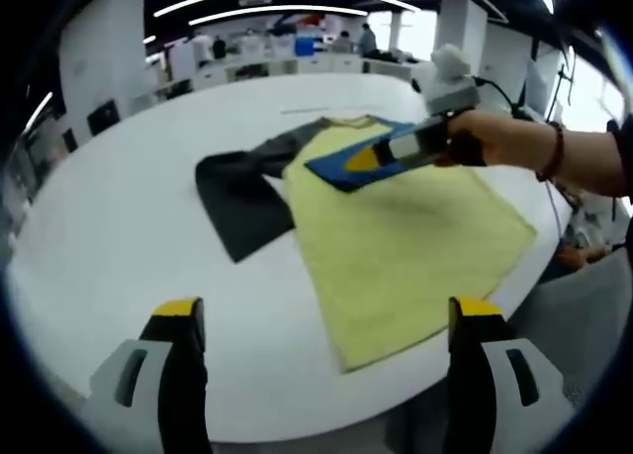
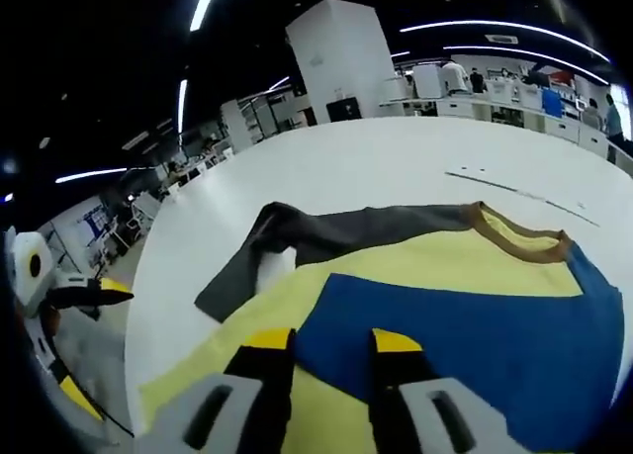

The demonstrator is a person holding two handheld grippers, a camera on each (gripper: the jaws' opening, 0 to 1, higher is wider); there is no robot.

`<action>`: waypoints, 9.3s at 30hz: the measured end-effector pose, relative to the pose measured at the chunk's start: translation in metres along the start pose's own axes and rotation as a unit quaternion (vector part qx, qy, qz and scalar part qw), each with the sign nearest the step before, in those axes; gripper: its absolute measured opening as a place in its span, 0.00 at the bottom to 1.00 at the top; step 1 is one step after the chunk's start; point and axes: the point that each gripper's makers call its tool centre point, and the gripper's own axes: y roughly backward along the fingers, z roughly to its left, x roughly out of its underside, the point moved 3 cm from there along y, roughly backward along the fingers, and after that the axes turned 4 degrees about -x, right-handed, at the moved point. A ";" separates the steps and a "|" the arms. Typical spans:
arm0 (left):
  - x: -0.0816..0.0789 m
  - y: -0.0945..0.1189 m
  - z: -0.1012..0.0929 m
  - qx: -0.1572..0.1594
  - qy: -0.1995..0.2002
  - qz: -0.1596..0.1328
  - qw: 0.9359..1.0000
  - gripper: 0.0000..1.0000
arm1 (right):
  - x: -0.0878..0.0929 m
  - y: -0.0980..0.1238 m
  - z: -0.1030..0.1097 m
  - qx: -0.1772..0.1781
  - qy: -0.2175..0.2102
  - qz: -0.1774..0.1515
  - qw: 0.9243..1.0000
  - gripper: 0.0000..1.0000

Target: Fold the garment on the visible template until the final outline fits inside the template.

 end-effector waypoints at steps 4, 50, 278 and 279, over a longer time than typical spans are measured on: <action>-0.002 0.001 0.000 -0.003 0.001 -0.003 1.000 0.99 | -0.002 0.007 -0.007 0.016 0.005 0.000 1.000 0.39; -0.018 -0.005 -0.009 0.009 0.002 -0.019 1.000 0.99 | 0.033 0.132 -0.130 0.191 -0.051 -0.011 0.980 0.57; -0.022 -0.094 0.039 -0.191 0.260 0.053 0.945 0.14 | 0.092 0.274 -0.081 0.180 -0.006 -0.052 0.982 0.92; -0.022 -0.094 0.039 -0.192 0.262 0.051 0.944 0.11 | 0.092 0.274 -0.080 0.179 -0.006 -0.053 0.982 0.92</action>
